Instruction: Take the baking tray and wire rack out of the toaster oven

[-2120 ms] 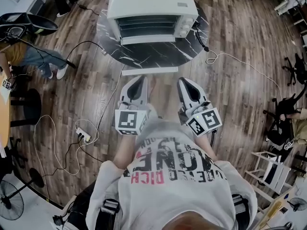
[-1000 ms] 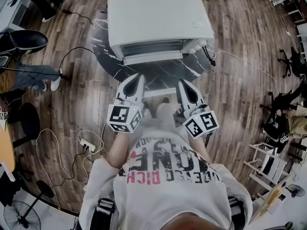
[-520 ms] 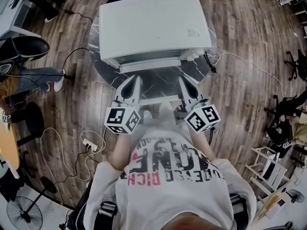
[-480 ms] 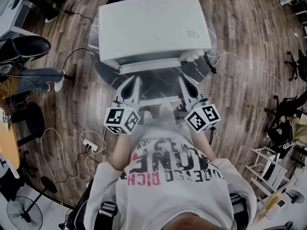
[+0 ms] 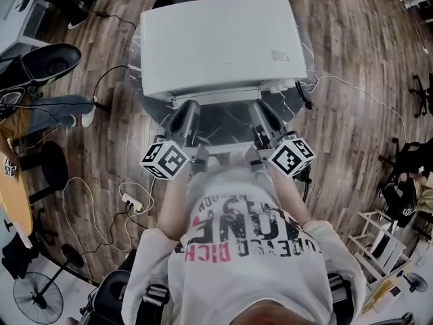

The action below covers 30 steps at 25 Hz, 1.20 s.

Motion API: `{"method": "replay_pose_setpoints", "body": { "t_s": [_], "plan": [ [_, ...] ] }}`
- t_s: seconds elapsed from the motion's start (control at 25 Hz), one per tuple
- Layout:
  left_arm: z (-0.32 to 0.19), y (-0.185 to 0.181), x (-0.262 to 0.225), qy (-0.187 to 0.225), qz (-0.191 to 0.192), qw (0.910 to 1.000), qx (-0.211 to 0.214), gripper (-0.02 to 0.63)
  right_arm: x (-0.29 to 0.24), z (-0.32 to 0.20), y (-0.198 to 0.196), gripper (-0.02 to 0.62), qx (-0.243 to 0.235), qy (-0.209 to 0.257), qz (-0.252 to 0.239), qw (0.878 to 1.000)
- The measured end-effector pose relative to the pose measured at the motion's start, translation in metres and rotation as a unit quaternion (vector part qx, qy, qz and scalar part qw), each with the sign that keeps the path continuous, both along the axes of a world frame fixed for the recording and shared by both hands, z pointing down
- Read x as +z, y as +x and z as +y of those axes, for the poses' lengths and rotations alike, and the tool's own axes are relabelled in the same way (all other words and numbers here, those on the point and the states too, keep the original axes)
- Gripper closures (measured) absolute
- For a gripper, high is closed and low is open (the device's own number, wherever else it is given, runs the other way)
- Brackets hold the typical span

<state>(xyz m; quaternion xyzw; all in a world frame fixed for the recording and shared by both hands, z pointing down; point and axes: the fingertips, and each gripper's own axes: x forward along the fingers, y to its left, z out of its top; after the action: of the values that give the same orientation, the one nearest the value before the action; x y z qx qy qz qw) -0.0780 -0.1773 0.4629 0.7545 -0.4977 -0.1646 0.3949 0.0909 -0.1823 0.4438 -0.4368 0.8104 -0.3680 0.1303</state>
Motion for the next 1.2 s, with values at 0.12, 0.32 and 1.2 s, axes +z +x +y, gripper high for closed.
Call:
{"method": "replay_pose_setpoints", "body": {
  "t_s": [0.12, 0.32, 1.2],
  "plan": [
    [-0.01, -0.002, 0.01, -0.023, 0.083, 0.9963, -0.003, 0.49, 0.012, -0.01, -0.001, 0.483, 0.002, -0.027, -0.014, 1.0],
    [-0.03, -0.006, 0.046, -0.07, 0.145, 0.9868, -0.017, 0.435, 0.032, -0.029, -0.002, 0.48, 0.018, -0.058, -0.023, 0.998],
    [-0.056, -0.022, 0.1, -0.14, 0.171, 0.9717, -0.084, 0.518, 0.088, -0.06, 0.007, 0.387, 0.073, -0.154, -0.045, 0.984]
  ]
}}
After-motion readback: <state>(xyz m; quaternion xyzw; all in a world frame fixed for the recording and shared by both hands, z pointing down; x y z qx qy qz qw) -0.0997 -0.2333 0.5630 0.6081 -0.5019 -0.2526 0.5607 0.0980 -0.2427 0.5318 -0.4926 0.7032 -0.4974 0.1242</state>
